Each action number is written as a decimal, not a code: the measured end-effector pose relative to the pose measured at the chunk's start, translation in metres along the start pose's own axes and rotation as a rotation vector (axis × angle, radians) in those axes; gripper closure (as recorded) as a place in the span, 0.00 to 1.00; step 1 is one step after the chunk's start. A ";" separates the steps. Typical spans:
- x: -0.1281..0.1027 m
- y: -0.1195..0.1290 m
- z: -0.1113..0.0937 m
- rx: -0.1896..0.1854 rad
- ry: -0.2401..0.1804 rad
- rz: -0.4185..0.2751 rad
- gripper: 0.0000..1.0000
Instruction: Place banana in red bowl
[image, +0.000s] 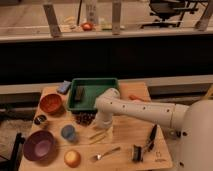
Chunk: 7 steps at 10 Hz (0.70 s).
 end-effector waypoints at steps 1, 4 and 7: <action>0.002 0.002 0.003 0.003 -0.005 0.010 0.41; 0.008 0.006 0.004 0.013 -0.013 0.027 0.71; 0.010 0.007 0.000 0.011 -0.008 0.025 0.98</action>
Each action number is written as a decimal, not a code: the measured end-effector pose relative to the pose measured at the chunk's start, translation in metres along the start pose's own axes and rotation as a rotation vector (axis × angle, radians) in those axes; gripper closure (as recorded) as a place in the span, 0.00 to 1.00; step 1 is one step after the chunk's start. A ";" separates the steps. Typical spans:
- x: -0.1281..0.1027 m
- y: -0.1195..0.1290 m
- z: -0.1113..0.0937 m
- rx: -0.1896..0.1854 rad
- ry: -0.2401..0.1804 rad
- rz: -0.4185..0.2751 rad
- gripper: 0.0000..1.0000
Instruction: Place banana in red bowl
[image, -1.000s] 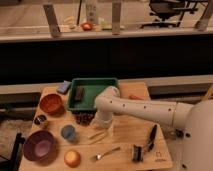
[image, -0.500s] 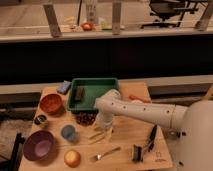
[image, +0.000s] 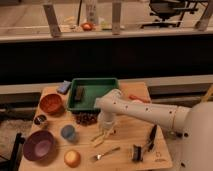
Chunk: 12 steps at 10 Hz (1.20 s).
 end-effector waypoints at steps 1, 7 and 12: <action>0.000 0.000 -0.002 0.003 0.000 -0.004 1.00; 0.021 0.008 -0.063 0.061 0.025 -0.079 1.00; 0.021 -0.025 -0.124 0.063 0.087 -0.212 1.00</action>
